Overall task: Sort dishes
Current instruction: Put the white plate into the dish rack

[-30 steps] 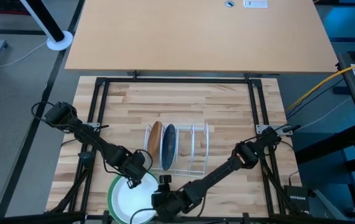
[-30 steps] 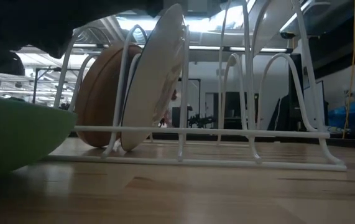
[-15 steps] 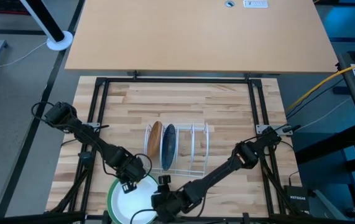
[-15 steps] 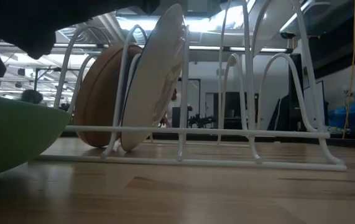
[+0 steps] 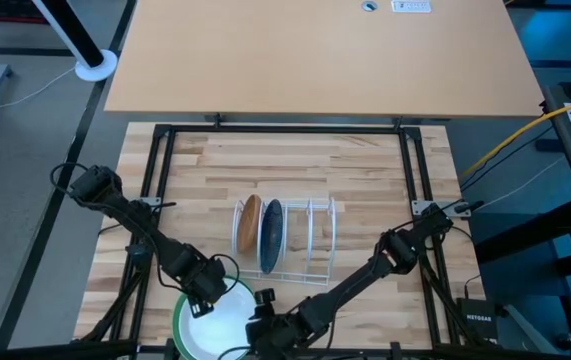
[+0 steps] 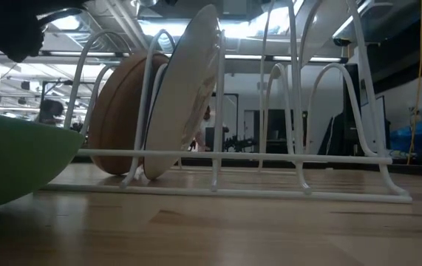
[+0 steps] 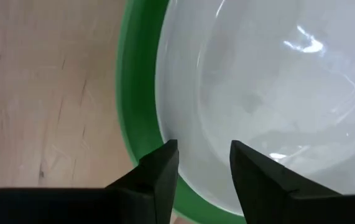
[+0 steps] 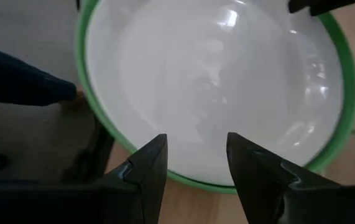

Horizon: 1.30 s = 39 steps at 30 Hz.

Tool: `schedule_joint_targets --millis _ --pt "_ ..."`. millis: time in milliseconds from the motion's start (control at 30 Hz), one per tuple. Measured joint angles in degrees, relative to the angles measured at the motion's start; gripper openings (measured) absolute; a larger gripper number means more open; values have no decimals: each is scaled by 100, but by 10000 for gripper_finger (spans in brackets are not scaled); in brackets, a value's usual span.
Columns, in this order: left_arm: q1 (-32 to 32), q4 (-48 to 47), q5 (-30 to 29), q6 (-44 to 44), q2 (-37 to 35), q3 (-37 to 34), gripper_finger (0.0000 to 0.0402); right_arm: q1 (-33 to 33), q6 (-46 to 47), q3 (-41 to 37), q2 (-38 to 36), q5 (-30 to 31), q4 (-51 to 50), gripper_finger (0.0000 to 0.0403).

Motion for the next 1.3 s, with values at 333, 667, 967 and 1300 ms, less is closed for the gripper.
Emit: schedule_joint_targets --millis 333,667,967,1300 --pt "-272 151 -242 -122 49 1 133 82 -110 -4 9 57 70 169" --pt "-76 -11 95 -59 46 0 133 75 -132 -7 11 60 67 169" --pt "136 -247 146 462 42 -1 133 75 -133 -9 11 61 64 169" --pt "68 -473 -245 615 42 -3 133 75 -134 -9 13 60 64 169"
